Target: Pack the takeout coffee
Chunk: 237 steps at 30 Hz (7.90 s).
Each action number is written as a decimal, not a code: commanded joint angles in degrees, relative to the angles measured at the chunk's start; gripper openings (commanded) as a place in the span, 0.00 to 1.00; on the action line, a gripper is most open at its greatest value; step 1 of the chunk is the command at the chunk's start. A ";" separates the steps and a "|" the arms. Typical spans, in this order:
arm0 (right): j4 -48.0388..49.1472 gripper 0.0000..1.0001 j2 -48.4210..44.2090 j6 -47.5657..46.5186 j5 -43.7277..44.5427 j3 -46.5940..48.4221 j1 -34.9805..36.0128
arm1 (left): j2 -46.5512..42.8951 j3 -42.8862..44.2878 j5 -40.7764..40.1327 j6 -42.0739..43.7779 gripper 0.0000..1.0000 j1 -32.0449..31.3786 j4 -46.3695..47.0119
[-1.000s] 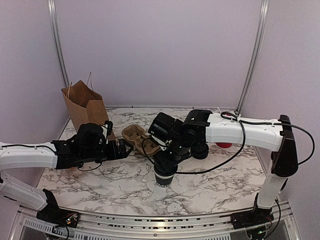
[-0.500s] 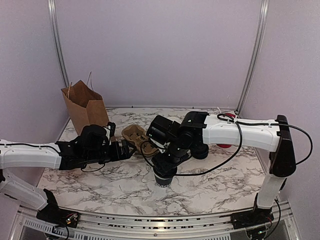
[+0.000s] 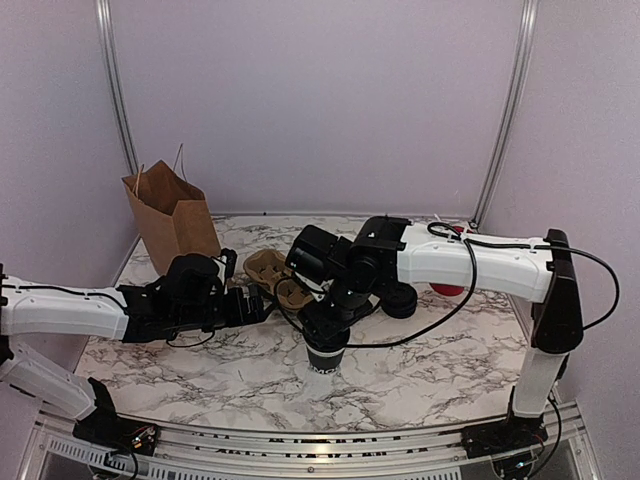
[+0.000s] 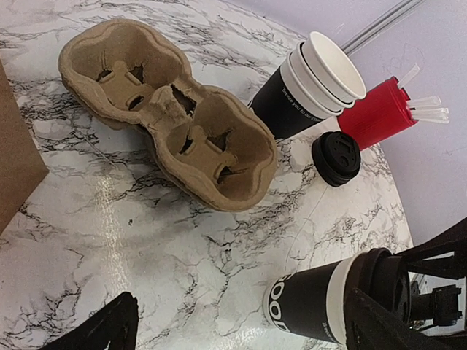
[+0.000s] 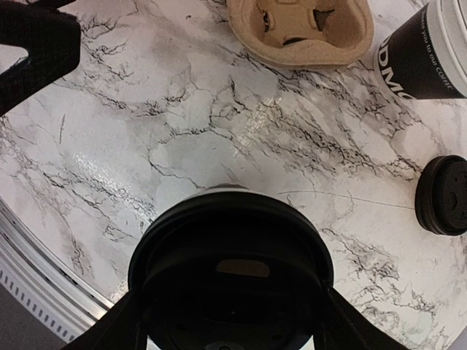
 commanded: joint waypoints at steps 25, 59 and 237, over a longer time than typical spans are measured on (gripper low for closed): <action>-2.69 0.74 3.08 -1.46 1.64 4.78 0.61 | 0.32 -1.98 0.24 -0.66 0.99 -0.65 1.84; -5.20 0.75 4.55 -1.64 2.45 5.69 0.58 | 0.10 -2.77 -0.38 -1.23 0.99 -0.83 1.87; 25.69 0.59 -18.52 10.64 -6.09 -37.00 -8.05 | 19.49 12.55 7.55 -4.46 0.86 -8.28 -15.39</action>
